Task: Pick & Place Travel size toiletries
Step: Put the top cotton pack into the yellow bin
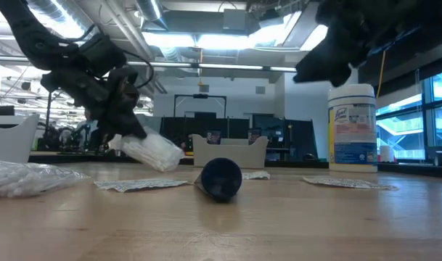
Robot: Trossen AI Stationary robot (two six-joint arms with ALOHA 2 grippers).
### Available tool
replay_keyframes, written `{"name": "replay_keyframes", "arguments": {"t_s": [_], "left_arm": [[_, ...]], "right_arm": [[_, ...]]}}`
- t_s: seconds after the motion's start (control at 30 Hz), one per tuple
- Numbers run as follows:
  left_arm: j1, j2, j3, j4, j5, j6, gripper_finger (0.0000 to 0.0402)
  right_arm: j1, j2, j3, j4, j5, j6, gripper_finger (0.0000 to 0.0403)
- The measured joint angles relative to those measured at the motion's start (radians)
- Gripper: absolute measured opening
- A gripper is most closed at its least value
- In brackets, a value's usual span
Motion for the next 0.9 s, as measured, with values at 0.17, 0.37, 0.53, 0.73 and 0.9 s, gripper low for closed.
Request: {"name": "replay_keyframes", "arguments": {"t_s": [0.17,0.37,0.53,0.73,0.9], "left_arm": [[-0.03,0.0,0.001,0.033,-0.007,-0.005,0.0002],[-0.054,0.0,0.001,0.104,-0.008,-0.03,0.0002],[-0.075,0.0,0.001,0.154,-0.007,-0.045,0.0002],[-0.107,0.0,0.001,0.263,0.028,-0.049,0.0002],[-0.143,0.0,0.001,0.402,0.047,-0.047,0.0002]], "right_arm": [[0.0,0.084,0.0,0.078,0.0,0.018,0.0222],[0.0,0.169,0.0,0.185,-0.002,0.025,0.0239],[0.0,0.206,0.0,0.269,-0.004,0.015,0.0236],[-0.019,0.235,0.0,0.366,-0.06,-0.004,0.0226],[-0.053,0.245,0.0,0.431,-0.134,-0.004,0.0222]]}}
